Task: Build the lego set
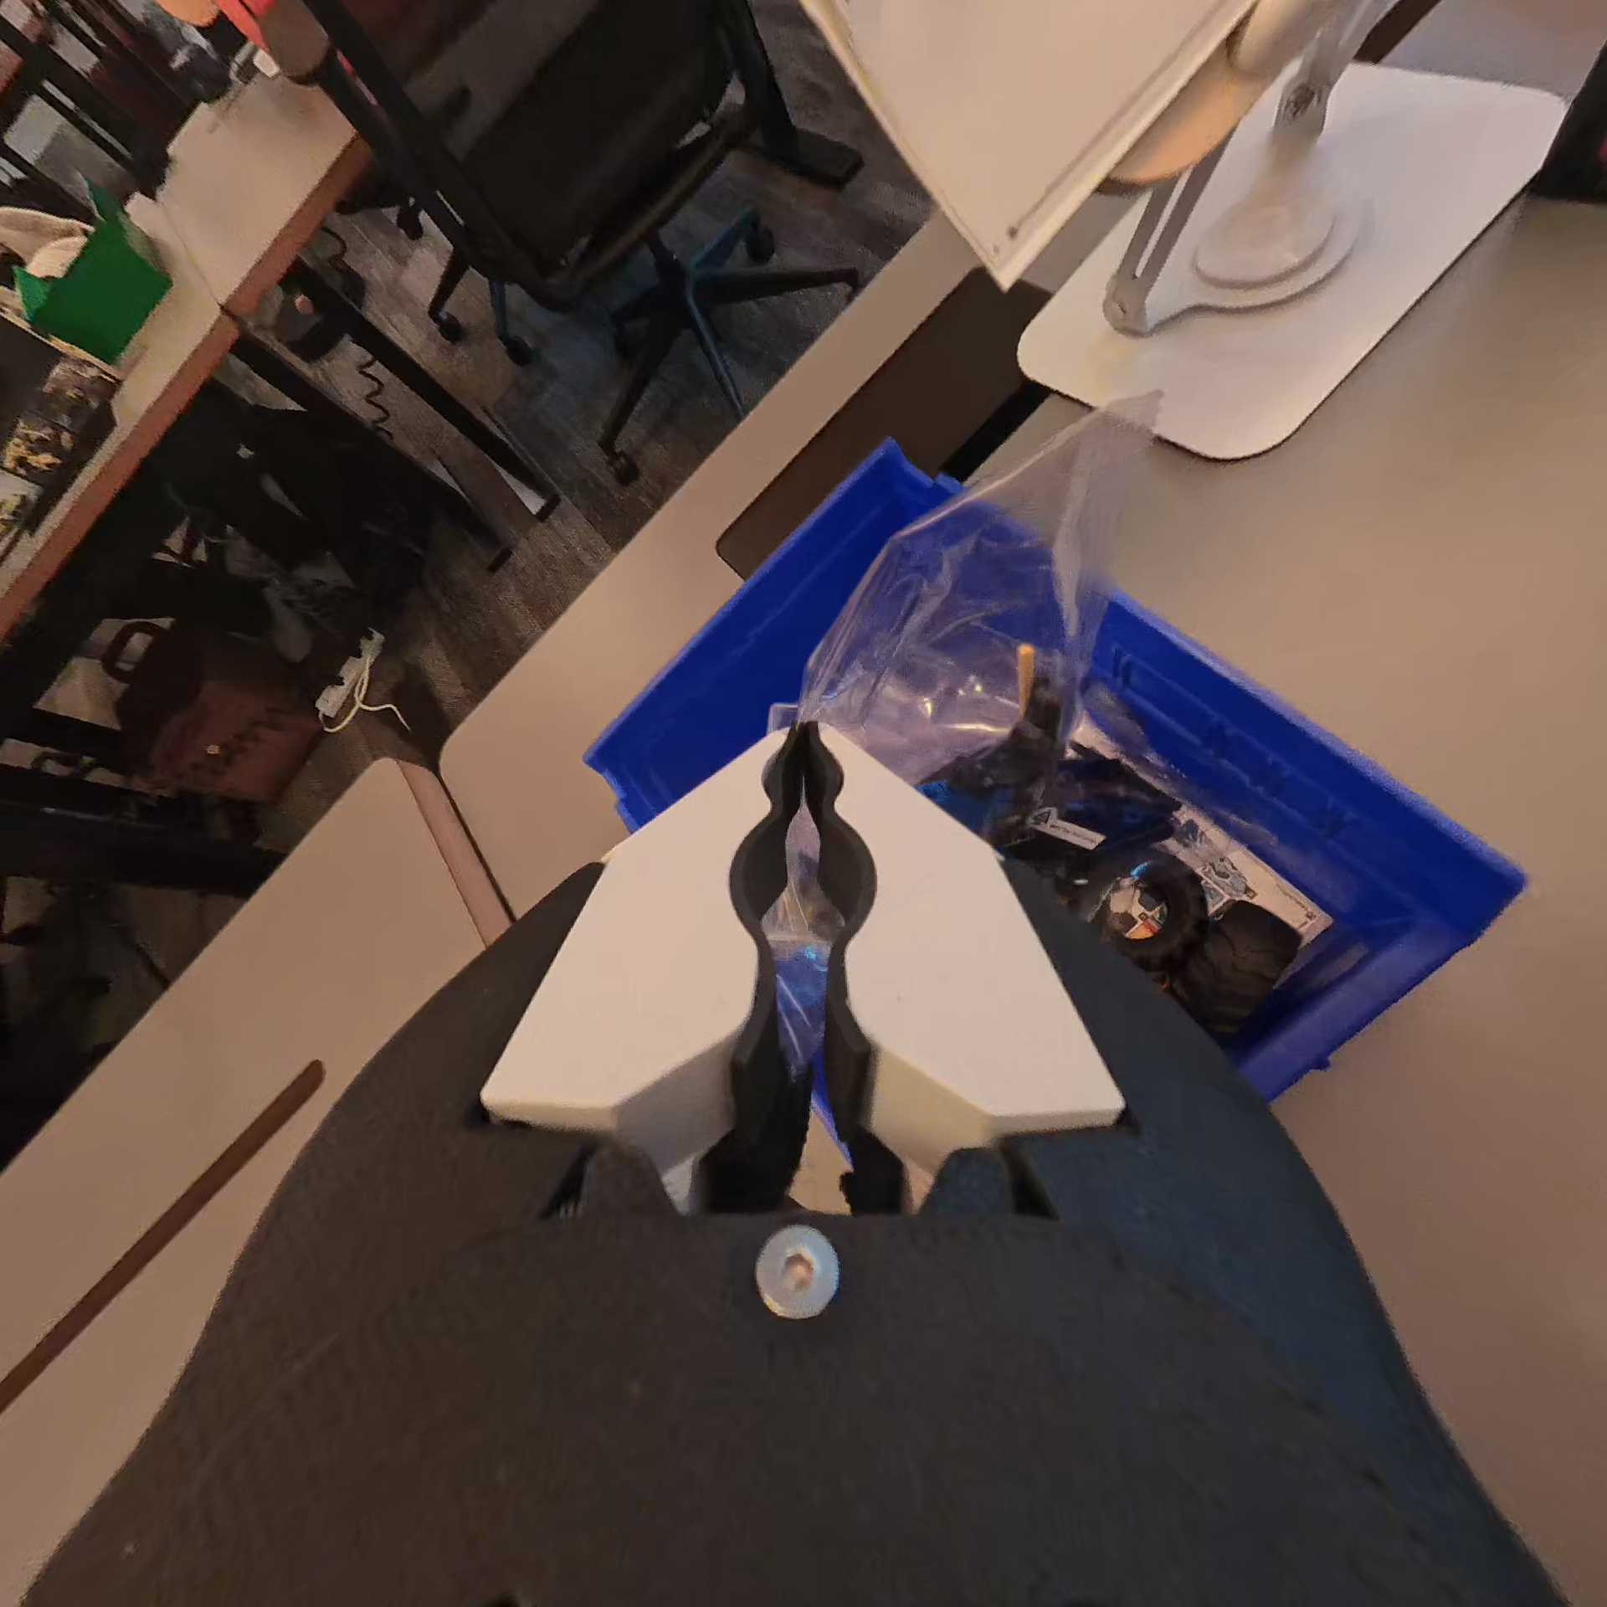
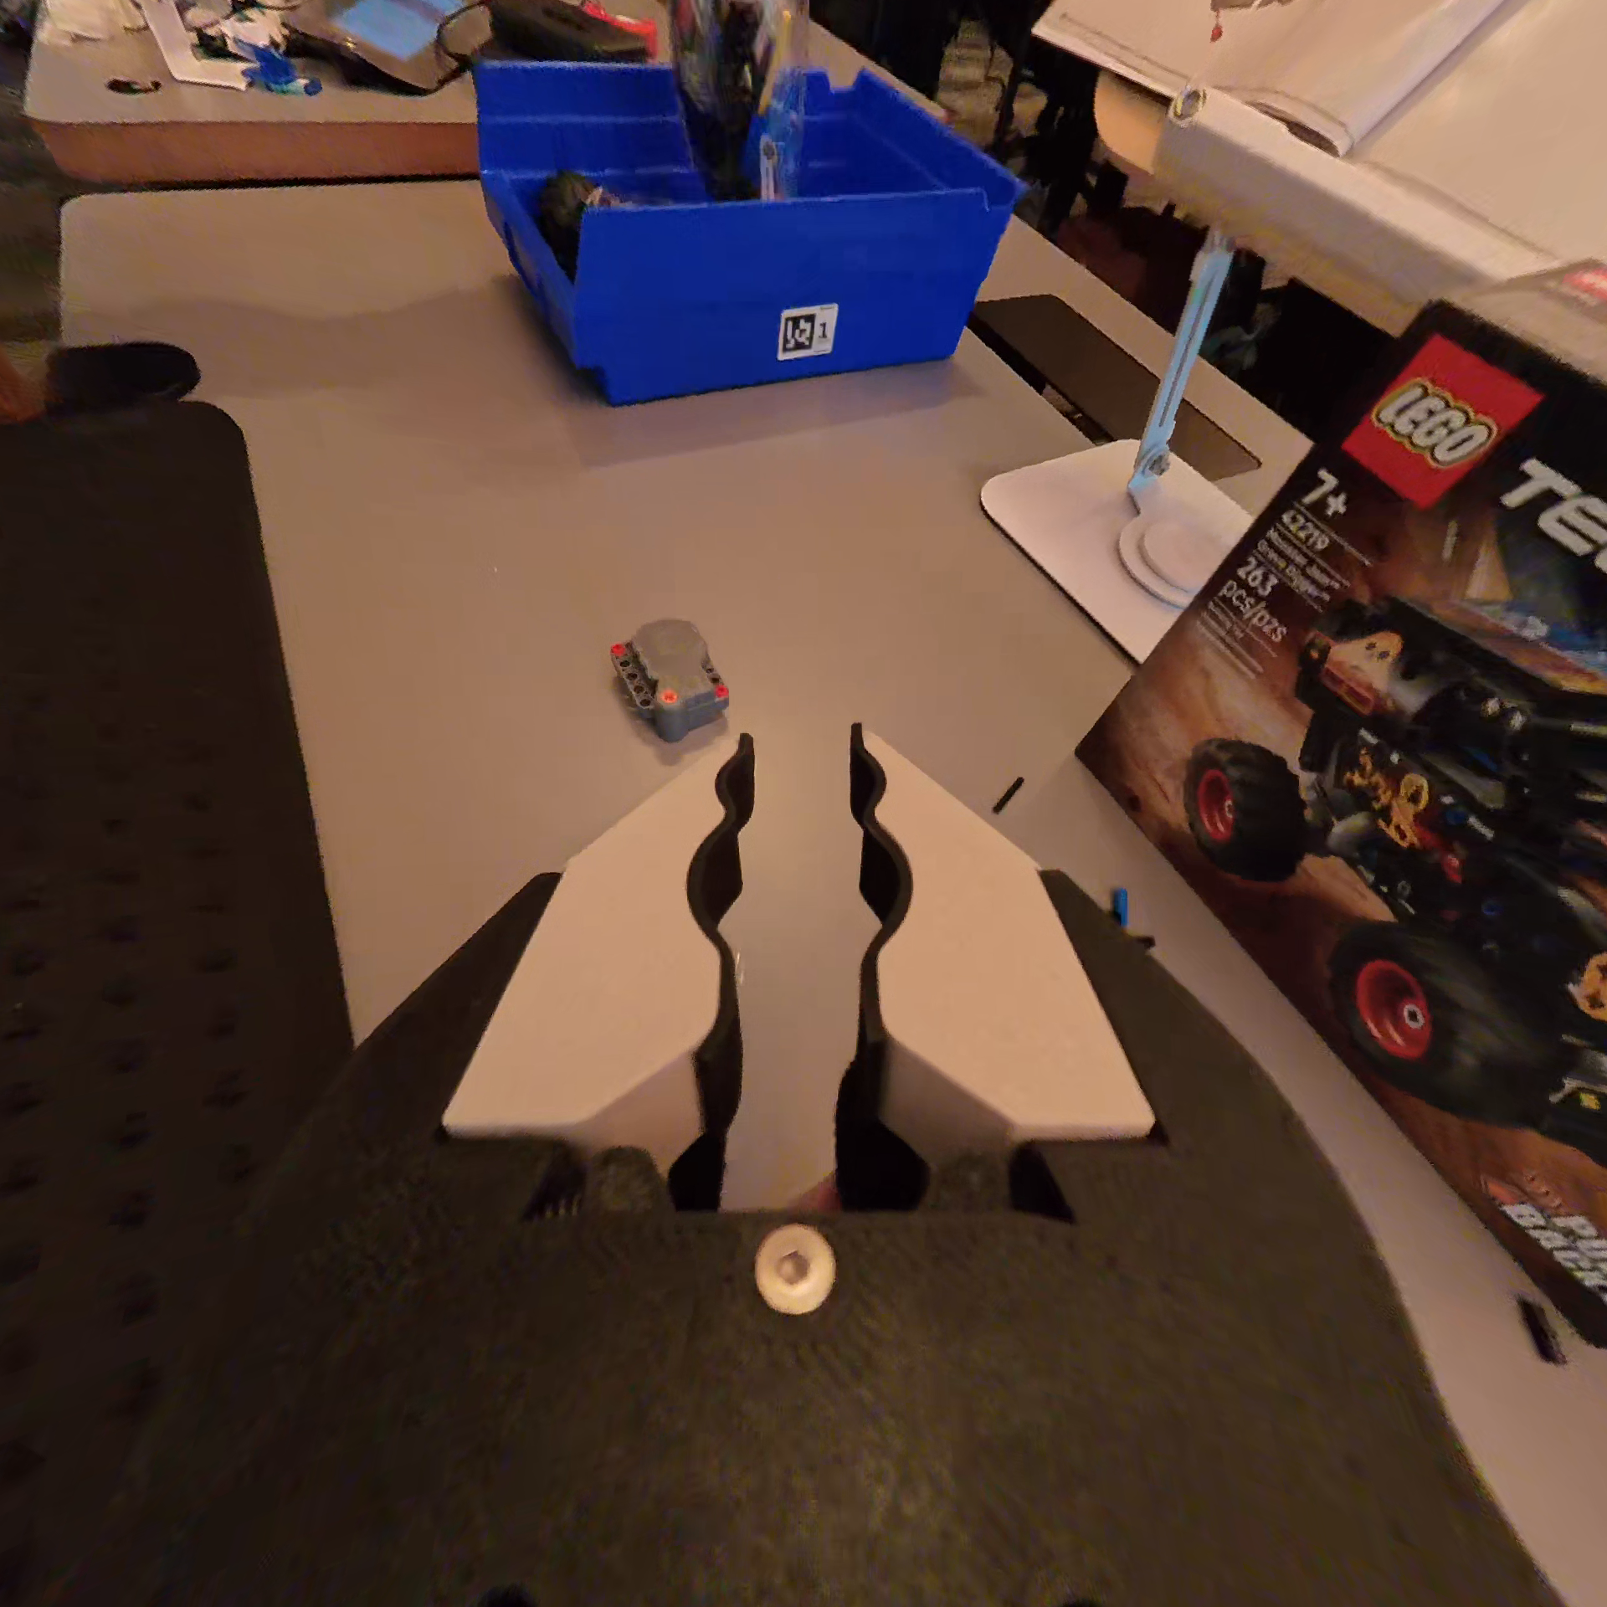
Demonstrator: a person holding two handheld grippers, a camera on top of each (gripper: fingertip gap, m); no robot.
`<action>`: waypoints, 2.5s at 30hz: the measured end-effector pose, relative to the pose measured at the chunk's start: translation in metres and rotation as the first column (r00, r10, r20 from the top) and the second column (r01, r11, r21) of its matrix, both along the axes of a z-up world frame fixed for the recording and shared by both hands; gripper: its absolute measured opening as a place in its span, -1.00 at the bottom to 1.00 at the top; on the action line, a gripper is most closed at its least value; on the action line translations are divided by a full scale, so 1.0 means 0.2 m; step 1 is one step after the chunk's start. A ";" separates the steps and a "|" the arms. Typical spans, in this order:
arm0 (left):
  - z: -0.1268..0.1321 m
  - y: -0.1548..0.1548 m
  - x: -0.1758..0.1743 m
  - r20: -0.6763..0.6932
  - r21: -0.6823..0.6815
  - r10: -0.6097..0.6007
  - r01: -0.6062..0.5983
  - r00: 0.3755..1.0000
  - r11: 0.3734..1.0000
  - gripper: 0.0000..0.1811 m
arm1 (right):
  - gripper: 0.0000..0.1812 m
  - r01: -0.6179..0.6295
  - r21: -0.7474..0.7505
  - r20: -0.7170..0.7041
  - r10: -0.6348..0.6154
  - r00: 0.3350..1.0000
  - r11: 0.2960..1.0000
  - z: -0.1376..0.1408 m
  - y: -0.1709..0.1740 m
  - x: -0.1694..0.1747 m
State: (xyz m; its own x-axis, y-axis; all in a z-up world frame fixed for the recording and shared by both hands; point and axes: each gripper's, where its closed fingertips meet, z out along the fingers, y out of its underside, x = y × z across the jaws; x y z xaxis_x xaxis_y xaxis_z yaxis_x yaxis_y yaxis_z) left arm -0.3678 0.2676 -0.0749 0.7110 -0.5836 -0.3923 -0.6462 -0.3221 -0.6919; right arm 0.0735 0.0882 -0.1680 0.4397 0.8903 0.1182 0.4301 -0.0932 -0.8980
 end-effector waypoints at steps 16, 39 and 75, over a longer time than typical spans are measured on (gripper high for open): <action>0.55 -0.26 0.55 -0.027 0.037 -0.161 0.162 0.987 0.986 -1.00 | -0.18 -0.139 0.250 -0.083 0.164 0.983 0.958 0.57 0.21 -0.83; 0.41 -0.51 1.14 0.375 0.126 -0.504 0.496 0.778 0.859 -0.27 | -1.00 -0.281 -0.135 -0.544 0.166 0.823 0.950 0.65 0.27 -0.67; -0.10 -0.69 1.23 -0.029 -0.145 -0.497 0.488 0.867 0.861 -1.00 | -0.29 -0.069 0.320 0.040 0.059 0.997 0.945 0.54 0.16 -0.79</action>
State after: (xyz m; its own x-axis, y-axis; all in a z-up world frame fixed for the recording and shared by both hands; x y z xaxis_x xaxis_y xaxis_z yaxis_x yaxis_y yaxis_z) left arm -0.1225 0.1306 -0.0944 0.2941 -0.8993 -0.3236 -0.7846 -0.0338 -0.6191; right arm -0.0845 0.1197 -0.0593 0.3754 0.8290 0.4145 0.4520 0.2267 -0.8627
